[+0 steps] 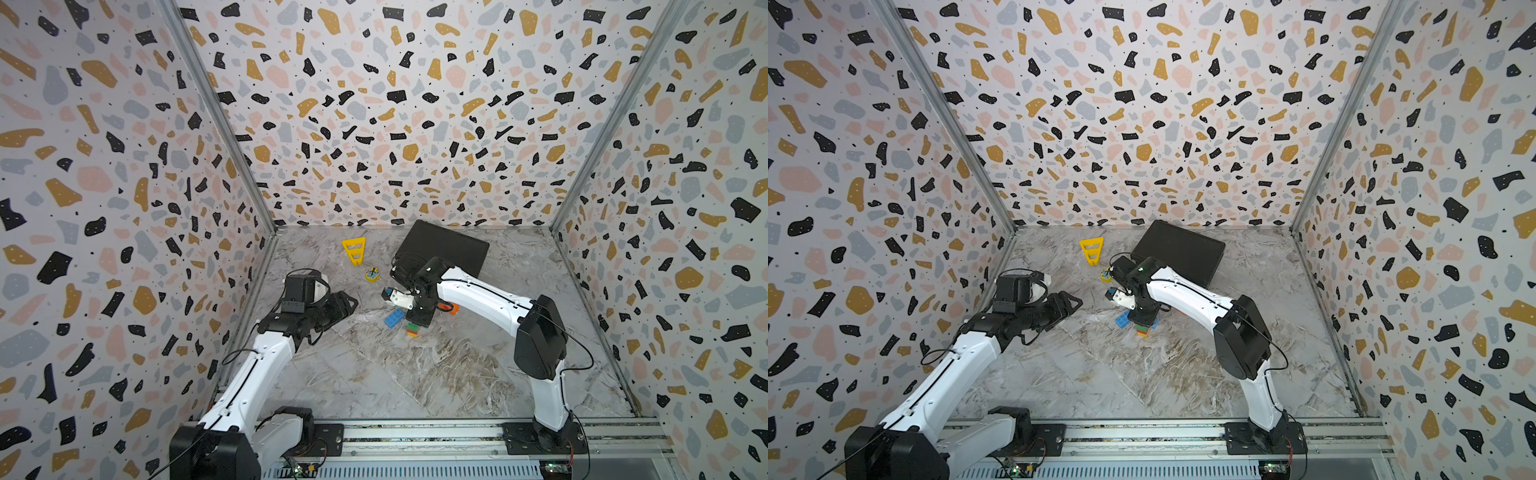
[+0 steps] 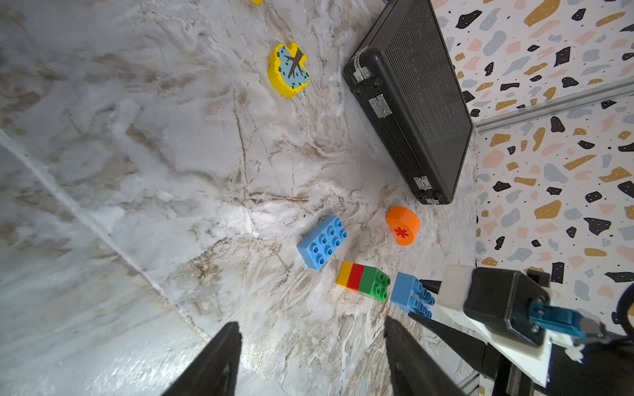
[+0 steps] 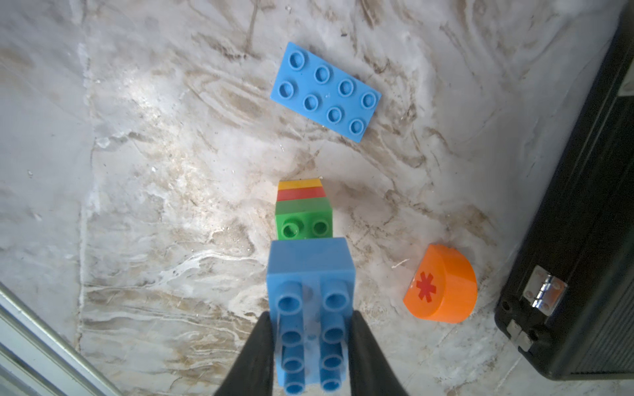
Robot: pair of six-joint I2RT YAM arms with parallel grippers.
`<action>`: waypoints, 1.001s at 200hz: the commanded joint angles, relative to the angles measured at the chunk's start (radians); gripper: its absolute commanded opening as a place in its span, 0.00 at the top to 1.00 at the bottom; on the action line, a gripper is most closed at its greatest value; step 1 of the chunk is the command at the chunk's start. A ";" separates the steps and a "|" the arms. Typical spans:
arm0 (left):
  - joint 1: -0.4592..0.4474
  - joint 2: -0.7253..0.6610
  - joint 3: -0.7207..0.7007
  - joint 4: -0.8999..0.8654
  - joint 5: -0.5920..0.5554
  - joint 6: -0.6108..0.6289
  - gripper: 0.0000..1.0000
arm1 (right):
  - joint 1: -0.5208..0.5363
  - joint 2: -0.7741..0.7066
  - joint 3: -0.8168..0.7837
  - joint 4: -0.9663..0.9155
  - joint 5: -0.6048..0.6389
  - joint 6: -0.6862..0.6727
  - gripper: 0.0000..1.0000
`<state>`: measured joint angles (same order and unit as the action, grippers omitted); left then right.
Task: Assemble an ice cream with lego
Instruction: Assemble the lego brick with the lego brick.
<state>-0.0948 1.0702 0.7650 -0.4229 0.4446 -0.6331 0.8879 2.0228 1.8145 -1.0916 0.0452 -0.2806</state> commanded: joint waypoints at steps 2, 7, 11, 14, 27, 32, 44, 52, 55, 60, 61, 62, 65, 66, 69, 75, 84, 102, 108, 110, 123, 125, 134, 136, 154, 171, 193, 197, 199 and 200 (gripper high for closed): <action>0.013 -0.010 -0.016 0.032 0.023 0.002 0.33 | 0.008 0.012 0.035 -0.018 -0.001 0.017 0.86; 0.015 -0.008 -0.016 0.033 0.026 0.002 0.33 | 0.009 0.016 0.038 -0.018 -0.001 0.017 0.86; 0.017 -0.008 -0.017 0.033 0.026 0.003 0.33 | 0.009 0.019 0.039 -0.018 -0.001 0.016 0.86; 0.017 -0.006 -0.016 0.033 0.026 0.004 0.33 | 0.009 0.022 0.038 -0.018 -0.001 0.016 0.86; 0.019 -0.006 -0.018 0.034 0.029 0.005 0.33 | 0.011 0.032 0.042 -0.016 0.001 0.017 0.86; 0.020 -0.006 -0.019 0.035 0.031 0.006 0.33 | 0.011 0.035 0.045 -0.016 0.001 0.016 0.86; 0.021 -0.006 -0.018 0.036 0.031 0.006 0.33 | 0.011 0.044 0.050 -0.017 0.002 0.017 0.86; 0.023 -0.006 -0.020 0.036 0.034 0.009 0.33 | 0.011 0.049 0.055 -0.016 0.002 0.017 0.86; 0.023 -0.007 -0.020 0.036 0.034 0.010 0.33 | 0.011 0.051 0.057 -0.017 0.002 0.017 0.86; 0.023 -0.008 -0.021 0.036 0.035 0.010 0.33 | 0.011 0.053 0.059 -0.016 0.004 0.018 0.86; 0.023 -0.008 -0.021 0.036 0.034 0.011 0.33 | 0.010 0.054 0.059 -0.015 0.004 0.018 0.86; 0.024 -0.007 -0.021 0.036 0.034 0.011 0.33 | 0.011 0.054 0.059 -0.015 0.004 0.018 0.86; 0.024 -0.007 -0.021 0.036 0.035 0.011 0.33 | 0.011 0.055 0.061 -0.015 0.004 0.017 0.86; 0.024 -0.008 -0.021 0.035 0.034 0.011 0.33 | 0.010 0.056 0.061 -0.015 0.004 0.018 0.86; 0.024 -0.007 -0.021 0.036 0.034 0.013 0.33 | 0.010 0.057 0.062 -0.015 0.004 0.017 0.86; 0.026 -0.009 -0.023 0.034 0.034 0.014 0.33 | 0.012 0.060 0.065 -0.015 0.004 0.017 0.86; 0.026 -0.009 -0.023 0.034 0.035 0.015 0.33 | 0.013 0.063 0.068 -0.016 0.004 0.017 0.86; 0.029 -0.008 -0.024 0.034 0.036 0.018 0.33 | 0.013 0.070 0.073 -0.016 0.004 0.015 0.86; 0.029 -0.008 -0.026 0.036 0.037 0.018 0.33 | 0.013 0.070 0.075 -0.016 0.004 0.015 0.86; 0.030 -0.008 -0.026 0.036 0.037 0.018 0.33 | 0.013 0.070 0.075 -0.016 0.003 0.015 0.86; 0.029 -0.009 -0.026 0.036 0.041 0.018 0.33 | 0.014 0.070 0.074 -0.017 0.002 0.017 0.86; 0.029 -0.009 -0.026 0.037 0.040 0.018 0.33 | 0.015 0.071 0.075 -0.016 0.002 0.017 0.86; 0.030 -0.008 -0.027 0.038 0.042 0.018 0.33 | 0.016 0.071 0.076 -0.017 0.005 0.017 0.86; 0.030 -0.007 -0.026 0.040 0.042 0.017 0.33 | 0.015 0.071 0.076 -0.017 0.004 0.017 0.86; 0.031 -0.007 -0.026 0.042 0.045 0.018 0.33 | 0.017 0.072 0.079 -0.019 0.004 0.018 0.86; 0.030 -0.004 -0.027 0.043 0.047 0.018 0.33 | 0.018 0.075 0.083 -0.021 0.003 0.020 0.86; 0.030 -0.001 -0.029 0.044 0.048 0.019 0.33 | 0.019 0.081 0.086 -0.025 0.002 0.020 0.86; 0.031 -0.001 -0.029 0.044 0.048 0.019 0.33 | 0.021 0.082 0.086 -0.025 0.002 0.020 0.86; 0.030 -0.001 -0.030 0.045 0.050 0.019 0.33 | 0.022 0.083 0.087 -0.025 0.002 0.020 0.86; 0.030 -0.001 -0.030 0.045 0.050 0.018 0.33 | 0.022 0.083 0.086 -0.027 0.002 0.020 0.86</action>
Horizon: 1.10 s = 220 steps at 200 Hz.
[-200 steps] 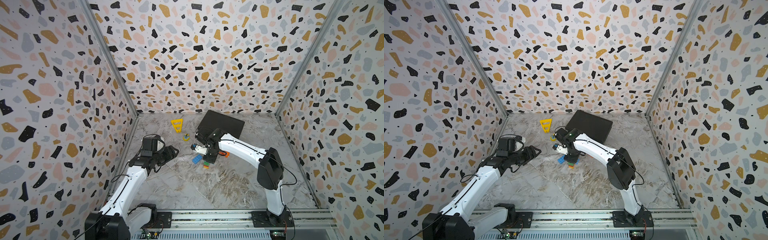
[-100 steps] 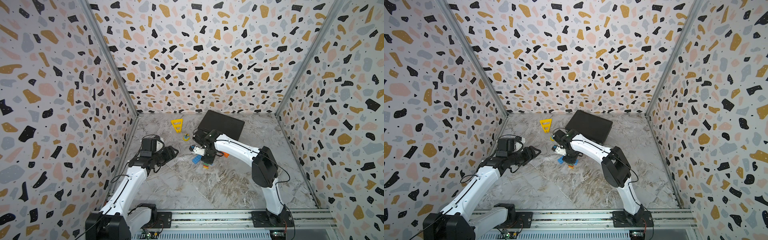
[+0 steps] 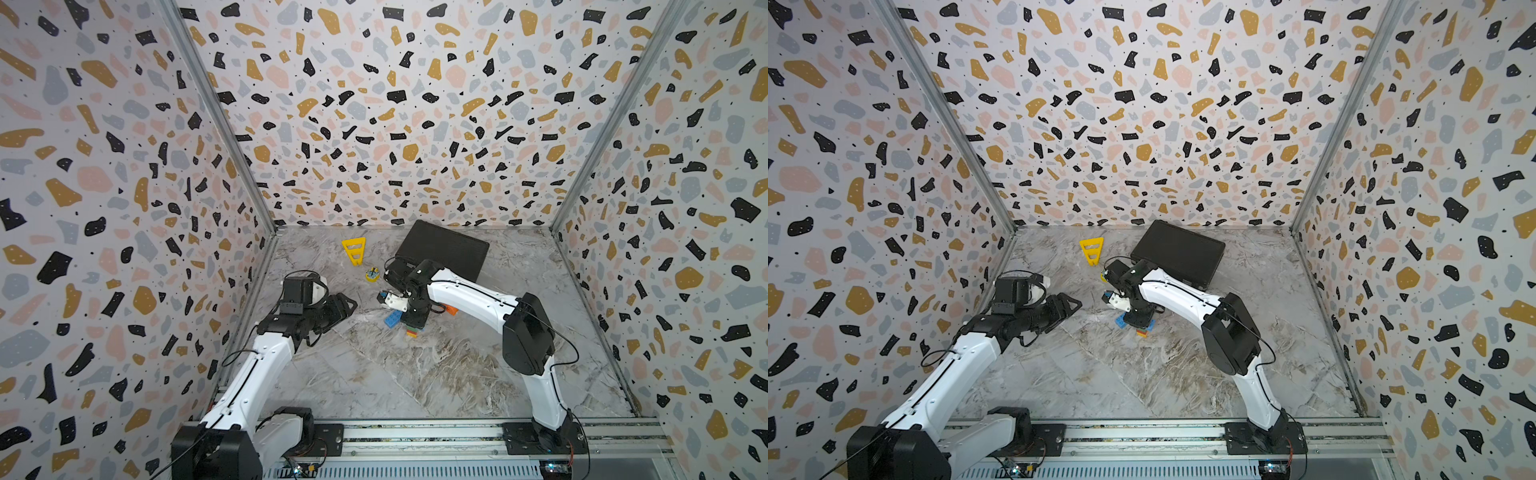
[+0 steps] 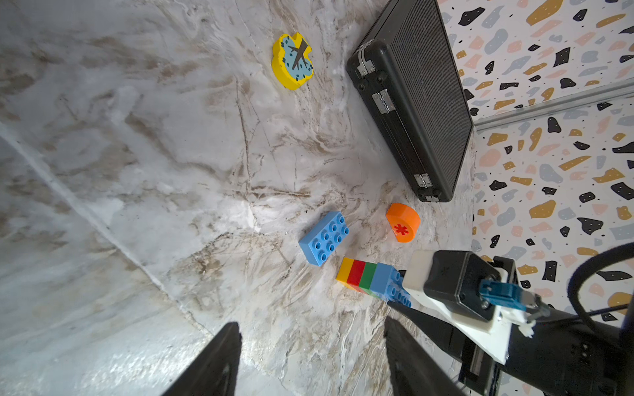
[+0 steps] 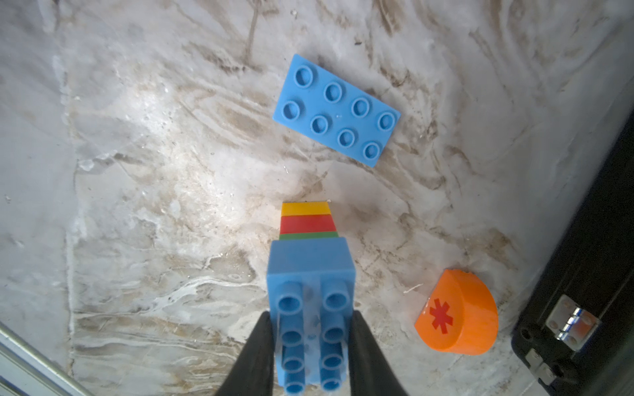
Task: Assemble an ice cream with lego
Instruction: Assemble the lego brick with the lego brick.
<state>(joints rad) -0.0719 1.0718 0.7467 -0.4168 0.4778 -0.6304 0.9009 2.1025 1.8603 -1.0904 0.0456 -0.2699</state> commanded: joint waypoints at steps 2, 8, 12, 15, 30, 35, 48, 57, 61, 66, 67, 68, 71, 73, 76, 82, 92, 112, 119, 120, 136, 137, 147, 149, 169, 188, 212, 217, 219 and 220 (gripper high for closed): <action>0.007 -0.003 -0.012 0.039 0.018 0.017 0.33 | 0.009 0.004 0.041 -0.028 0.002 0.009 0.86; 0.008 -0.001 -0.012 0.039 0.016 0.017 0.33 | 0.008 0.006 0.041 -0.030 0.002 0.009 0.86; 0.007 -0.001 -0.012 0.039 0.018 0.016 0.33 | 0.010 0.008 0.039 -0.030 0.002 0.009 0.86; 0.007 -0.001 -0.012 0.039 0.019 0.017 0.33 | 0.010 0.007 0.038 -0.031 0.002 0.009 0.86; 0.008 0.001 -0.012 0.038 0.021 0.019 0.33 | 0.009 0.015 0.034 -0.032 0.005 0.008 0.86; 0.008 0.002 -0.012 0.038 0.022 0.021 0.33 | 0.009 0.018 0.034 -0.034 0.006 0.006 0.86; 0.007 0.004 -0.013 0.037 0.024 0.021 0.33 | 0.010 0.028 0.031 -0.037 0.011 0.005 0.86; 0.007 0.004 -0.015 0.037 0.025 0.021 0.33 | 0.009 0.033 0.028 -0.038 0.013 0.003 0.86; 0.007 0.004 -0.015 0.037 0.027 0.023 0.33 | 0.009 0.036 0.027 -0.037 0.013 0.002 0.86; 0.009 0.005 -0.016 0.038 0.028 0.024 0.33 | 0.009 0.041 0.025 -0.037 0.013 0.001 0.86; 0.008 0.005 -0.017 0.037 0.028 0.023 0.33 | 0.010 0.042 0.024 -0.037 0.013 0.002 0.86; 0.008 0.005 -0.017 0.037 0.028 0.023 0.33 | 0.010 0.043 0.024 -0.037 0.013 0.001 0.86; 0.008 0.005 -0.017 0.037 0.029 0.024 0.33 | 0.010 0.045 0.023 -0.037 0.013 -0.001 0.86; 0.008 0.005 -0.017 0.038 0.029 0.024 0.33 | 0.009 0.046 0.022 -0.038 0.013 -0.001 0.86; 0.008 0.005 -0.018 0.038 0.030 0.024 0.33 | 0.010 0.049 0.019 -0.037 0.013 -0.003 0.86; 0.008 0.005 -0.018 0.038 0.029 0.024 0.33 | 0.009 0.054 0.017 -0.038 0.012 -0.007 0.86; 0.008 0.005 -0.021 0.038 0.032 0.024 0.33 | 0.010 0.062 0.010 -0.037 0.013 -0.016 0.86; 0.008 0.005 -0.027 0.041 0.037 0.024 0.33 | 0.010 0.079 -0.003 -0.037 0.013 -0.031 0.86; 0.008 0.005 -0.029 0.041 0.037 0.026 0.33 | 0.010 0.083 -0.008 -0.036 0.009 -0.037 0.86; 0.008 0.005 -0.030 0.040 0.037 0.026 0.33 | 0.009 0.083 -0.008 -0.036 0.009 -0.038 0.86; 0.008 0.007 -0.035 0.042 0.039 0.025 0.33 | 0.009 0.094 -0.019 -0.033 -0.007 -0.047 0.86; 0.007 0.007 -0.035 0.042 0.040 0.026 0.33 | 0.009 0.093 -0.020 -0.032 -0.008 -0.047 0.87; 0.008 0.007 -0.036 0.042 0.042 0.026 0.33 | 0.009 0.096 -0.028 -0.024 -0.020 -0.052 0.86; 0.008 0.007 -0.037 0.042 0.043 0.025 0.33 | 0.010 0.097 -0.030 -0.023 -0.023 -0.051 0.86; 0.007 0.009 -0.038 0.039 0.046 0.027 0.33 | 0.010 0.107 -0.035 -0.017 -0.045 -0.058 0.87; 0.008 0.010 -0.038 0.035 0.048 0.026 0.33 | 0.009 0.115 -0.033 -0.012 -0.051 -0.061 0.87; 0.008 0.015 -0.037 0.029 0.050 0.031 0.33 | 0.009 0.121 -0.033 0.006 -0.068 -0.061 0.87; 0.008 0.016 -0.037 0.029 0.050 0.030 0.33 | 0.009 0.121 -0.032 0.007 -0.071 -0.060 0.87; 0.008 0.016 -0.037 0.028 0.050 0.030 0.33 | 0.009 0.121 -0.032 0.010 -0.073 -0.060 0.87; 0.008 0.016 -0.037 0.027 0.051 0.029 0.33 | 0.010 0.121 -0.032 0.010 -0.074 -0.060 0.87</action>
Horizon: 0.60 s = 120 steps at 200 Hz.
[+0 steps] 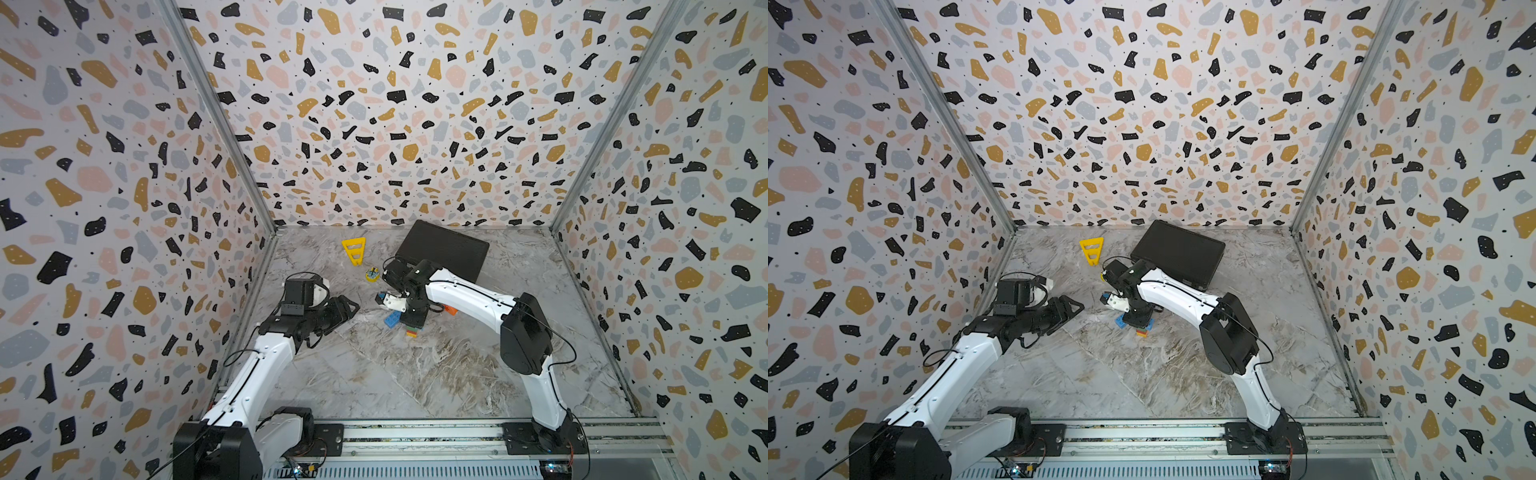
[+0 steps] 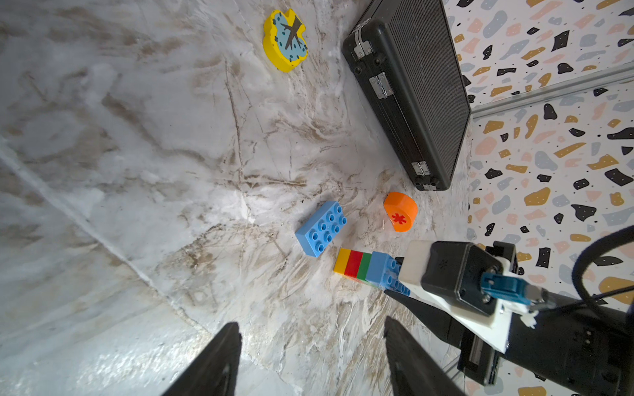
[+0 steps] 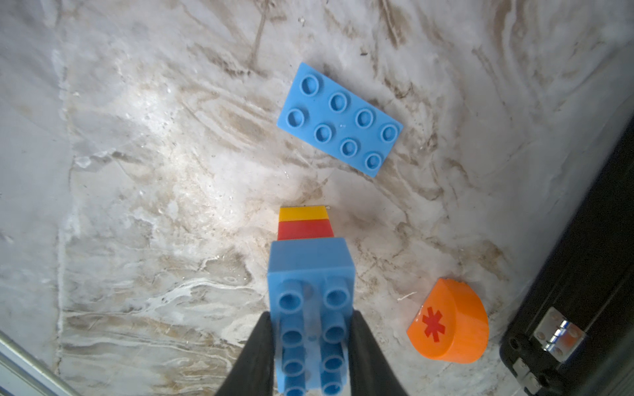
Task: Assemble an ice cream with lego
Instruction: Assemble the lego brick with the lego brick.
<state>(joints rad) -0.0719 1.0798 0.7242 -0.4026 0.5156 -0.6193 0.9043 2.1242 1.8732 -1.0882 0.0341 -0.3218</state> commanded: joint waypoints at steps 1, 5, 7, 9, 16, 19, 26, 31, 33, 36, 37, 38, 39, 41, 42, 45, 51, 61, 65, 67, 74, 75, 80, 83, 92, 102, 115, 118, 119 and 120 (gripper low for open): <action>0.008 0.008 -0.014 0.014 0.013 0.018 0.33 | 0.006 0.099 -0.045 0.009 -0.063 -0.007 0.87; 0.009 0.008 -0.014 0.014 0.013 0.019 0.33 | 0.005 0.099 -0.045 0.010 -0.065 -0.007 0.87; 0.008 0.009 -0.014 0.014 0.014 0.019 0.33 | 0.007 0.099 -0.046 0.012 -0.066 -0.007 0.87; 0.008 0.009 -0.014 0.014 0.014 0.019 0.33 | 0.006 0.099 -0.045 0.013 -0.067 -0.007 0.87; 0.008 0.010 -0.015 0.015 0.016 0.020 0.33 | 0.005 0.100 -0.045 0.016 -0.069 -0.005 0.87; 0.008 0.011 -0.016 0.014 0.015 0.021 0.33 | 0.007 0.099 -0.045 0.019 -0.070 -0.005 0.87; 0.008 0.012 -0.016 0.014 0.016 0.021 0.33 | 0.007 0.097 -0.047 0.022 -0.072 -0.005 0.87; 0.007 0.013 -0.017 0.013 0.016 0.020 0.33 | 0.006 0.098 -0.048 0.024 -0.074 -0.004 0.87; 0.007 0.013 -0.017 0.014 0.016 0.021 0.33 | 0.007 0.096 -0.048 0.026 -0.075 -0.003 0.87; 0.008 0.014 -0.017 0.015 0.018 0.021 0.33 | 0.006 0.097 -0.049 0.027 -0.076 -0.003 0.87; 0.008 0.015 -0.017 0.015 0.017 0.021 0.33 | 0.007 0.096 -0.049 0.028 -0.077 -0.003 0.87; 0.008 0.014 -0.017 0.014 0.018 0.021 0.33 | 0.007 0.096 -0.049 0.028 -0.077 -0.003 0.87; 0.008 0.015 -0.017 0.014 0.018 0.021 0.33 | 0.007 0.096 -0.049 0.029 -0.078 -0.003 0.87; 0.008 0.015 -0.017 0.014 0.017 0.021 0.33 | 0.007 0.096 -0.050 0.029 -0.079 -0.003 0.87; 0.007 0.015 -0.017 0.014 0.017 0.022 0.33 | 0.007 0.096 -0.050 0.029 -0.081 -0.003 0.87; 0.007 0.014 -0.017 0.013 0.019 0.022 0.33 | 0.006 0.095 -0.049 0.031 -0.081 -0.003 0.87; 0.007 0.016 -0.017 0.014 0.018 0.022 0.33 | 0.005 0.094 -0.052 0.034 -0.083 -0.003 0.87; 0.007 0.017 -0.018 0.014 0.021 0.024 0.33 | 0.007 0.088 -0.058 0.044 -0.088 -0.002 0.87; 0.007 0.019 -0.017 0.014 0.021 0.024 0.33 | 0.006 0.085 -0.061 0.050 -0.091 -0.002 0.87; 0.007 0.019 -0.018 0.013 0.020 0.024 0.33 | 0.006 0.084 -0.064 0.051 -0.094 -0.002 0.87; 0.008 0.021 -0.019 0.016 0.020 0.024 0.33 | 0.007 0.077 -0.069 0.060 -0.101 0.000 0.87; 0.008 0.021 -0.019 0.016 0.021 0.024 0.33 | 0.007 0.076 -0.070 0.062 -0.102 0.000 0.87; 0.007 0.020 -0.020 0.017 0.022 0.023 0.33 | 0.006 0.073 -0.074 0.065 -0.107 0.000 0.87; 0.007 0.020 -0.020 0.017 0.022 0.023 0.33 | 0.006 0.072 -0.074 0.064 -0.110 0.001 0.87; 0.008 0.023 -0.022 0.019 0.023 0.025 0.33 | 0.006 0.069 -0.074 0.065 -0.112 0.001 0.87; 0.007 0.025 -0.022 0.020 0.026 0.025 0.33 | 0.006 0.069 -0.078 0.064 -0.110 -0.001 0.87; 0.008 0.028 -0.023 0.022 0.028 0.025 0.33 | 0.005 0.069 -0.087 0.064 -0.103 -0.005 0.87; 0.007 0.028 -0.024 0.022 0.029 0.024 0.33 | 0.006 0.069 -0.090 0.063 -0.102 -0.006 0.87; 0.007 0.028 -0.023 0.022 0.029 0.024 0.33 | 0.007 0.070 -0.090 0.062 -0.101 -0.005 0.87; 0.008 0.028 -0.023 0.022 0.030 0.023 0.33 | 0.007 0.070 -0.091 0.062 -0.101 -0.006 0.87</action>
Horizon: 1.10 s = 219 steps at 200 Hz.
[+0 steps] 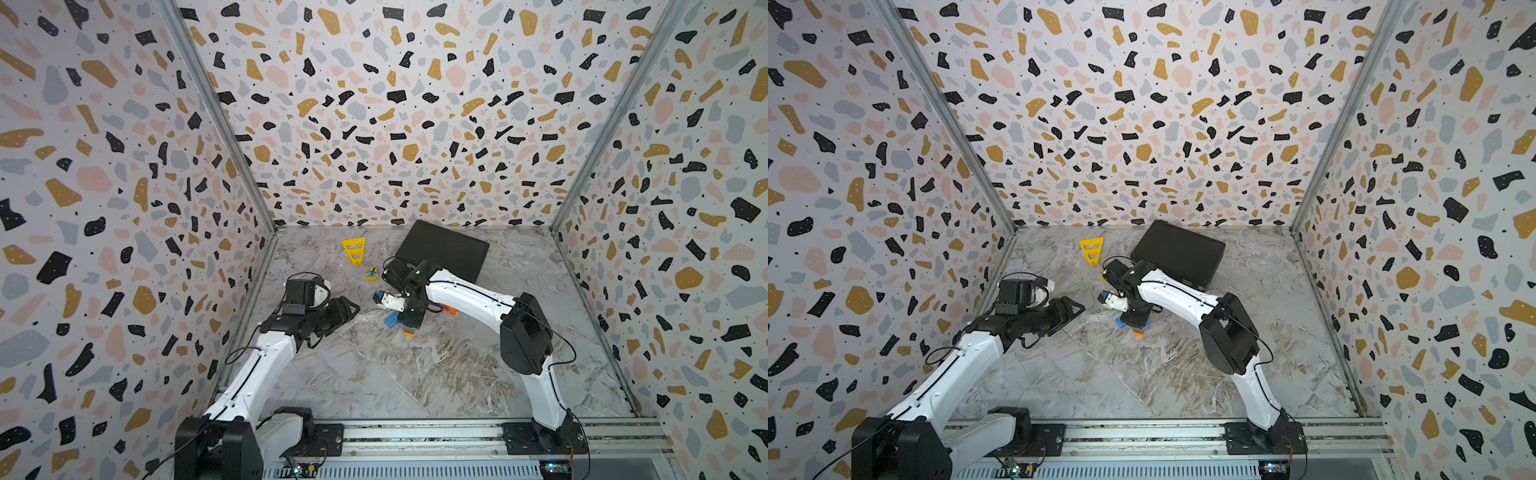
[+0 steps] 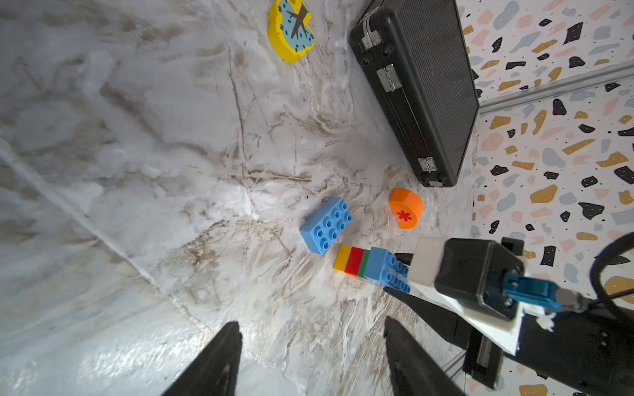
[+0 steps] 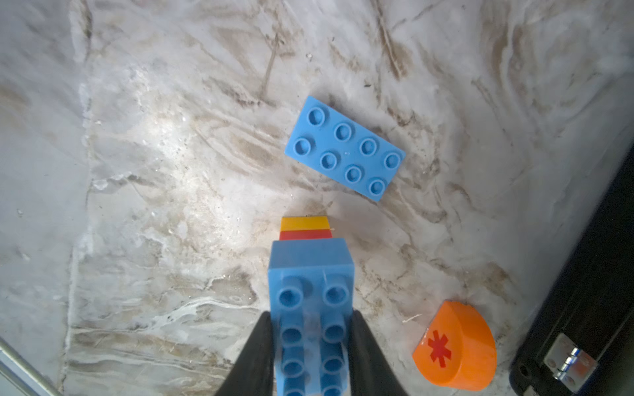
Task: Assemble an ice cream with lego
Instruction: Assemble the lego brick with the lego brick.
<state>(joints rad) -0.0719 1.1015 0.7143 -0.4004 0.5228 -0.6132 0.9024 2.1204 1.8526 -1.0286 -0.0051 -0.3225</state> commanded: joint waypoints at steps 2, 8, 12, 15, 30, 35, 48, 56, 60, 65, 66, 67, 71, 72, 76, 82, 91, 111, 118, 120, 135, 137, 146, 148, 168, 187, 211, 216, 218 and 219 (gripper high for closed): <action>0.008 0.007 -0.014 0.020 0.023 0.017 0.33 | 0.009 0.075 -0.072 0.001 -0.059 -0.007 0.87; 0.008 0.008 -0.013 0.020 0.025 0.019 0.33 | 0.007 0.077 -0.077 -0.004 -0.056 -0.010 0.87; 0.008 0.009 -0.013 0.020 0.026 0.018 0.33 | 0.007 0.078 -0.080 -0.007 -0.053 -0.012 0.87; 0.007 0.009 -0.013 0.018 0.025 0.018 0.33 | 0.007 0.078 -0.083 -0.009 -0.050 -0.013 0.87; 0.008 0.012 -0.008 0.008 0.026 0.021 0.33 | 0.008 0.073 -0.100 -0.020 -0.029 -0.023 0.87; 0.007 0.011 -0.005 0.005 0.025 0.023 0.33 | 0.007 0.068 -0.105 -0.026 -0.024 -0.029 0.87; 0.008 0.006 0.001 -0.004 0.026 0.029 0.33 | 0.005 0.045 -0.112 -0.048 -0.010 -0.049 0.87; 0.008 0.001 0.006 -0.011 0.025 0.030 0.33 | 0.004 0.028 -0.113 -0.066 -0.006 -0.066 0.87; 0.007 -0.003 0.008 -0.015 0.024 0.029 0.33 | 0.003 0.018 -0.112 -0.075 -0.003 -0.073 0.87; 0.008 -0.008 0.011 -0.021 0.023 0.030 0.33 | 0.003 0.004 -0.110 -0.087 0.000 -0.084 0.88; 0.008 -0.009 0.012 -0.022 0.022 0.029 0.33 | 0.002 0.002 -0.109 -0.090 0.001 -0.086 0.87; 0.008 -0.011 0.013 -0.022 0.022 0.030 0.33 | 0.001 -0.001 -0.109 -0.092 0.002 -0.088 0.87; 0.008 -0.016 0.015 -0.027 0.022 0.031 0.33 | 0.001 -0.012 -0.107 -0.103 0.005 -0.097 0.88; 0.008 -0.017 0.016 -0.028 0.022 0.031 0.33 | 0.000 -0.015 -0.106 -0.106 0.005 -0.100 0.88; 0.008 -0.024 0.020 -0.033 0.021 0.031 0.33 | -0.001 -0.027 -0.103 -0.116 0.009 -0.108 0.88; 0.007 -0.033 0.027 -0.042 0.019 0.033 0.33 | -0.002 -0.046 -0.098 -0.132 0.014 -0.120 0.88; 0.008 -0.052 0.038 -0.057 0.014 0.036 0.33 | -0.003 -0.075 -0.089 -0.155 0.021 -0.141 0.88; 0.007 -0.093 0.061 -0.089 0.000 0.044 0.33 | -0.003 -0.149 -0.094 -0.192 0.020 -0.195 0.88; 0.009 -0.107 0.068 -0.100 -0.006 0.048 0.32 | -0.004 -0.178 -0.109 -0.200 0.013 -0.224 0.88; 0.008 -0.110 0.069 -0.101 -0.008 0.049 0.32 | -0.003 -0.186 -0.115 -0.201 0.010 -0.233 0.88; 0.008 -0.134 0.075 -0.109 -0.014 0.049 0.32 | -0.004 -0.247 -0.178 -0.199 0.000 -0.302 0.88; 0.007 -0.136 0.074 -0.109 -0.015 0.049 0.32 | -0.004 -0.253 -0.186 -0.197 -0.002 -0.314 0.88; 0.008 -0.146 0.072 -0.108 -0.015 0.048 0.32 | -0.004 -0.284 -0.228 -0.190 -0.007 -0.354 0.88; 0.008 -0.148 0.071 -0.108 -0.014 0.049 0.32 | -0.004 -0.291 -0.236 -0.187 -0.007 -0.364 0.88; 0.007 -0.156 0.062 -0.097 -0.011 0.050 0.32 | -0.004 -0.369 -0.340 -0.116 -0.003 -0.454 0.89; 0.008 -0.155 0.057 -0.089 -0.013 0.052 0.32 | -0.002 -0.446 -0.426 -0.060 -0.057 -0.571 0.90; 0.007 -0.157 0.050 -0.070 -0.011 0.053 0.32 | -0.002 -0.509 -0.491 0.018 -0.116 -0.667 0.88; 0.007 -0.158 0.048 -0.065 -0.011 0.052 0.32 | -0.003 -0.510 -0.490 0.024 -0.122 -0.679 0.87; 0.007 -0.159 0.048 -0.064 -0.011 0.051 0.32 | -0.003 -0.509 -0.491 0.023 -0.123 -0.683 0.88; 0.007 -0.159 0.048 -0.063 -0.011 0.052 0.32 | -0.003 -0.508 -0.490 0.023 -0.124 -0.685 0.87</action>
<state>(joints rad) -0.0719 0.9535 0.7624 -0.4957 0.5144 -0.5835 0.9012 1.6543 1.3746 -1.0733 -0.0601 -0.8658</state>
